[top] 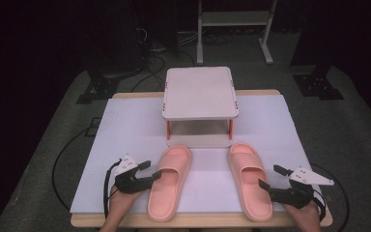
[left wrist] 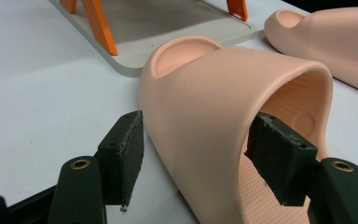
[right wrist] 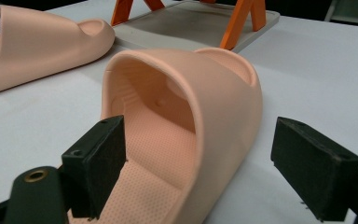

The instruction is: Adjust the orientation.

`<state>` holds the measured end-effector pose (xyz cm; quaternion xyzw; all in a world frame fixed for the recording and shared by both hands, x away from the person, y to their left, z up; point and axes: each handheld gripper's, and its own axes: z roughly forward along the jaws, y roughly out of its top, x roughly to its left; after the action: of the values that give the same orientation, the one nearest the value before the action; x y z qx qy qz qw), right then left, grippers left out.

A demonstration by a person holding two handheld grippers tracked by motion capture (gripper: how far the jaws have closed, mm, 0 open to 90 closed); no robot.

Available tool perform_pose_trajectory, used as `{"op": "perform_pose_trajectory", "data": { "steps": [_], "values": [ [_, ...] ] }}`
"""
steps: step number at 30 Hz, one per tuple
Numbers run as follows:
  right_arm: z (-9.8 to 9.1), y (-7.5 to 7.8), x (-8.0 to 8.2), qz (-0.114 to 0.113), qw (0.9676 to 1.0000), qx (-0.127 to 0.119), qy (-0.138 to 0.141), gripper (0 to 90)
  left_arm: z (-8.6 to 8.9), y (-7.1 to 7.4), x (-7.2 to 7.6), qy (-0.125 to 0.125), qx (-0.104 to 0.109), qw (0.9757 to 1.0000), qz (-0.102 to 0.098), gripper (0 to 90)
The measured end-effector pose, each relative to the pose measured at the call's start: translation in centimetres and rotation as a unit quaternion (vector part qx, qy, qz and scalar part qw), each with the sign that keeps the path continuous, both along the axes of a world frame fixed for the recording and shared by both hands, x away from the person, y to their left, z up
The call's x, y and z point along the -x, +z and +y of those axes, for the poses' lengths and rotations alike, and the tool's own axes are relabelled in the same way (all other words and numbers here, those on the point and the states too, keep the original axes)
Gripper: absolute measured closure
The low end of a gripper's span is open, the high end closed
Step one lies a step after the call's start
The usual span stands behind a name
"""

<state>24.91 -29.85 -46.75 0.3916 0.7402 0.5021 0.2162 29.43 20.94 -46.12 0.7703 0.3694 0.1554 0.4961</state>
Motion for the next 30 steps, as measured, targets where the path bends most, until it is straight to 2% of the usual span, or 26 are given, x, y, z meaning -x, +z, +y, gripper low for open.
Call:
{"op": "perform_pose_trajectory", "data": {
  "steps": [7, 9, 13, 15, 16, 23, 24, 30],
  "values": [
    [0.2, -0.2, -0.3, 0.009, 1.0, 0.0, 0.0, 17.8, -0.3, -0.1, 0.0, -0.004, -0.005, 1.0, 0.002, 36.3],
    [0.3, -0.2, -0.6, 0.014, 0.9999, 0.003, -0.002, 20.5, -0.6, -0.2, 0.0, -0.008, -0.002, 1.0, 0.005, 36.4],
    [0.3, -0.2, -0.7, 0.011, 0.9999, 0.006, -0.001, 22.4, -1.0, -0.1, 0.0, -0.012, -0.016, 0.9998, 0.001, 37.8],
    [0.4, -0.2, -0.8, 0.012, 0.9999, 0.011, -0.002, 27.0, -1.1, -0.2, 0.0, -0.014, -0.008, 0.9999, 0.005, 39.2],
    [0.4, -0.2, -0.9, 0.015, 0.9998, 0.01, -0.002, 28.0, -1.2, -0.2, -0.1, -0.017, -0.021, 0.9996, 0.004, 39.3],
    [0.9, -0.2, -1.3, 0.014, 0.9996, 0.024, -0.002, 36.4, -1.2, -0.3, -0.1, -0.016, -0.022, 0.9996, 0.006, 45.8],
    [1.2, -0.2, -1.4, 0.01, 0.9994, 0.032, -0.001, 40.3, -1.3, -0.4, -0.1, -0.017, -0.024, 0.9995, 0.007, 46.2],
    [1.6, -0.3, -1.5, 0.006, 0.9987, 0.049, -0.007, 47.0, -1.5, -0.5, -0.2, -0.02, -0.031, 0.9993, 0.007, 49.0]
  ]
}}
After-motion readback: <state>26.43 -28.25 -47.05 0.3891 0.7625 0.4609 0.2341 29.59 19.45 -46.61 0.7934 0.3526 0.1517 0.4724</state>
